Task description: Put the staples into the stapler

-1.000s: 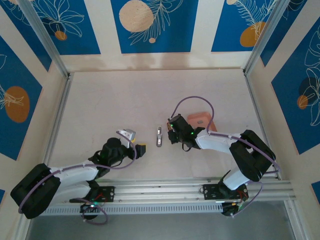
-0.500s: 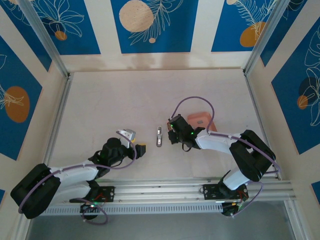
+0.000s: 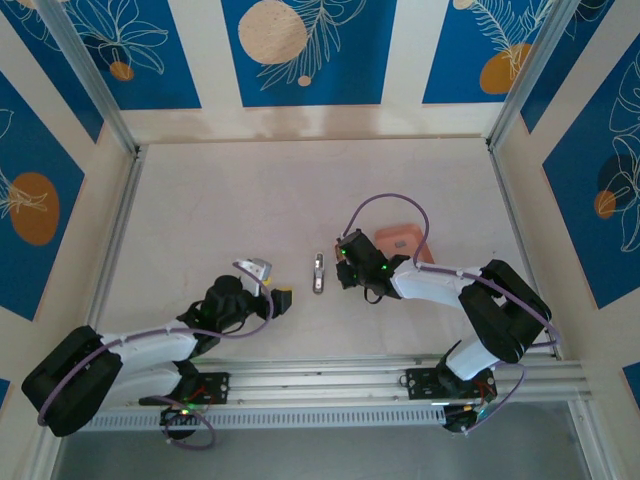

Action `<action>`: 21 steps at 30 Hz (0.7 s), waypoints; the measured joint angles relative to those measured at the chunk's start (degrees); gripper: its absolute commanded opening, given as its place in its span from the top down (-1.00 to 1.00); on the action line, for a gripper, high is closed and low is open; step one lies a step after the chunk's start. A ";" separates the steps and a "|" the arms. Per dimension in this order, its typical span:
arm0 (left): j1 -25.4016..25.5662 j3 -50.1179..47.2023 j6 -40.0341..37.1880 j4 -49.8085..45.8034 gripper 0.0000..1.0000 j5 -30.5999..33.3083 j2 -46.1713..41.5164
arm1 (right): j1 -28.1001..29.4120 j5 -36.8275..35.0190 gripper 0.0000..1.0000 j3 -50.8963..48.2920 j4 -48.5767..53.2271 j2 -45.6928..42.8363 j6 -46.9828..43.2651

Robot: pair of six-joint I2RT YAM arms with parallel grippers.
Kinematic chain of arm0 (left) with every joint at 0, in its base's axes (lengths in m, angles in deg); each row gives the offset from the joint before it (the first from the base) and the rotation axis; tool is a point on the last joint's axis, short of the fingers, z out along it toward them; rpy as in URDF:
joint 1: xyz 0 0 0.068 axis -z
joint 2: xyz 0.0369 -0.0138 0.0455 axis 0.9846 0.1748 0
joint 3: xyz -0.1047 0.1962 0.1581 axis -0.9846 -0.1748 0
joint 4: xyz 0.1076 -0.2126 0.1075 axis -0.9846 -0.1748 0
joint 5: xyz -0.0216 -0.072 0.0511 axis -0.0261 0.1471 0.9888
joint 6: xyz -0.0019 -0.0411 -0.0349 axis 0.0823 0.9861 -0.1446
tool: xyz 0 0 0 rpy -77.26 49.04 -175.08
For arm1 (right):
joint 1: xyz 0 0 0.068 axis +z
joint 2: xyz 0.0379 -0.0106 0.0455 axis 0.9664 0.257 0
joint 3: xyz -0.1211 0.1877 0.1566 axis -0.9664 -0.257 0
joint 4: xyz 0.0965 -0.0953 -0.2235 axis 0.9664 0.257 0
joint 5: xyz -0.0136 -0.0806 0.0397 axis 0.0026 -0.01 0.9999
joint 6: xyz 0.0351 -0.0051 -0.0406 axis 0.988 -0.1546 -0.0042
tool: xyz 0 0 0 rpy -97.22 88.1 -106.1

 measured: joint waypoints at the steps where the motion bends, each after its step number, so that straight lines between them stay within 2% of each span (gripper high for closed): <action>1: 0.00 0.00 0.00 0.02 -0.52 0.00 0.07 | 0.04 0.00 0.65 0.00 0.02 0.00 0.07; 21: 0.02 0.00 0.00 0.09 -0.52 -0.02 0.11 | 0.11 -0.07 0.65 0.00 0.50 0.00 2.99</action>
